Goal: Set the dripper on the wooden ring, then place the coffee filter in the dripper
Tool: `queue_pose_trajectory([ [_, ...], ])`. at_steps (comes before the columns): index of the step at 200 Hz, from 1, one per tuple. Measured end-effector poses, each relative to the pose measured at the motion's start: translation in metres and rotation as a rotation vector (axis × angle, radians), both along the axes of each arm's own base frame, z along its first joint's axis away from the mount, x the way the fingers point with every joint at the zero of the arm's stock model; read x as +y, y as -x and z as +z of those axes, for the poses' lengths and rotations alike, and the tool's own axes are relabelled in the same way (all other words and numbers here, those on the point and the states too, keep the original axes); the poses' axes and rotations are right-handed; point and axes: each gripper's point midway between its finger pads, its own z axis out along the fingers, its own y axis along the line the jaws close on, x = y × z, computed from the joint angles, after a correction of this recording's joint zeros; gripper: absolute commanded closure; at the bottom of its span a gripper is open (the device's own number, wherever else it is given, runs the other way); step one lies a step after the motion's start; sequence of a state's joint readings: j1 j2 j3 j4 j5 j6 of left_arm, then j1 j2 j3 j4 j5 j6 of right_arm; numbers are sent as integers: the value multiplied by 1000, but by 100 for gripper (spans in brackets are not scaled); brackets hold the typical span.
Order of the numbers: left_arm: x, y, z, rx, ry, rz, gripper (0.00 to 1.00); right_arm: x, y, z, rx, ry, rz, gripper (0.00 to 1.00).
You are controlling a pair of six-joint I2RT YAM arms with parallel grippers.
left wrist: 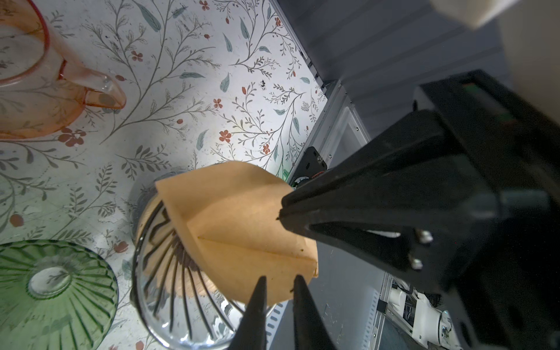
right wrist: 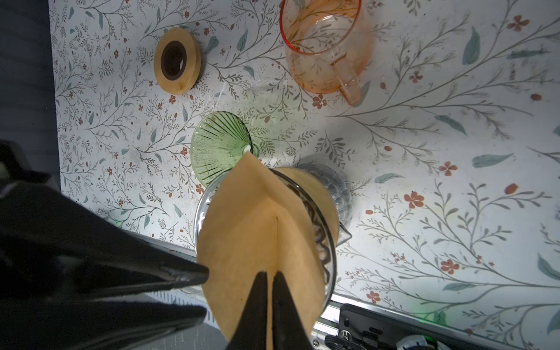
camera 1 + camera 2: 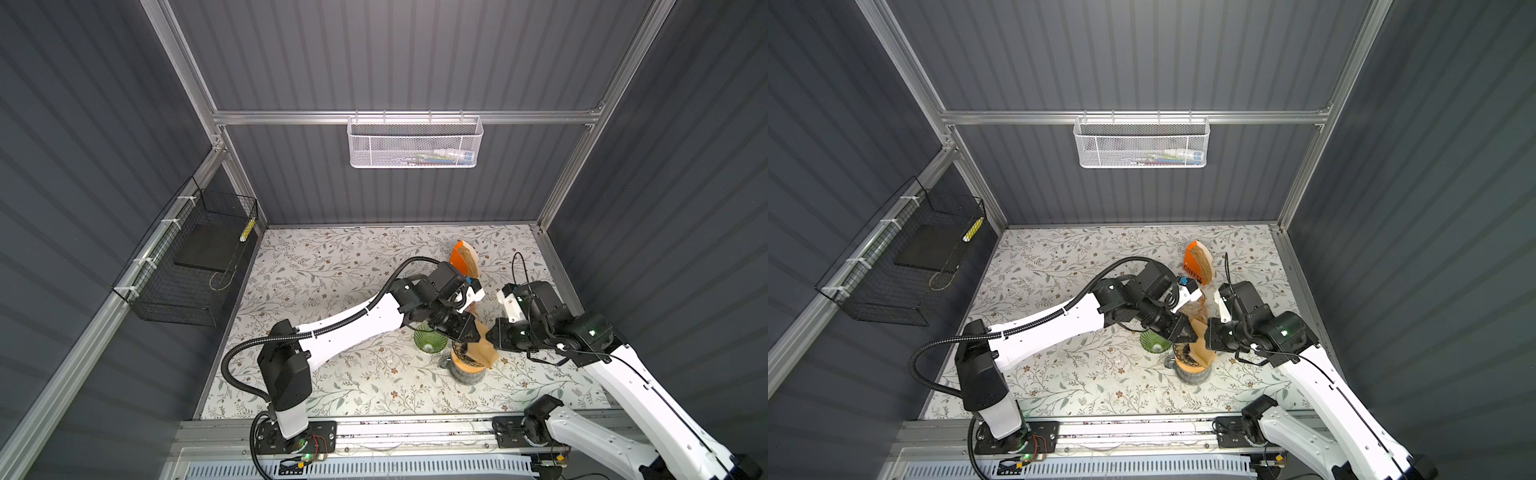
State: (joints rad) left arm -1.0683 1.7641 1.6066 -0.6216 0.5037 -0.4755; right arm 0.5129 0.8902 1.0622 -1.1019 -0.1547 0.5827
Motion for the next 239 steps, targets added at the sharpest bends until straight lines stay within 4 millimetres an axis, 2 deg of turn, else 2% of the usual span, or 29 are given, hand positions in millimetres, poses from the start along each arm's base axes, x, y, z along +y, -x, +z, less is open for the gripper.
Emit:
queue_pose_trajectory([
  [83,4,1,-13,11,-31,4,82,-4,4,2,-11,7,-3,90],
  [159,7,2,-24,14,-48,9,83,-3,5,-20,44,29,2,90],
  [239,9,2,-31,17,-59,12,84,-2,2,-23,40,26,3,90],
])
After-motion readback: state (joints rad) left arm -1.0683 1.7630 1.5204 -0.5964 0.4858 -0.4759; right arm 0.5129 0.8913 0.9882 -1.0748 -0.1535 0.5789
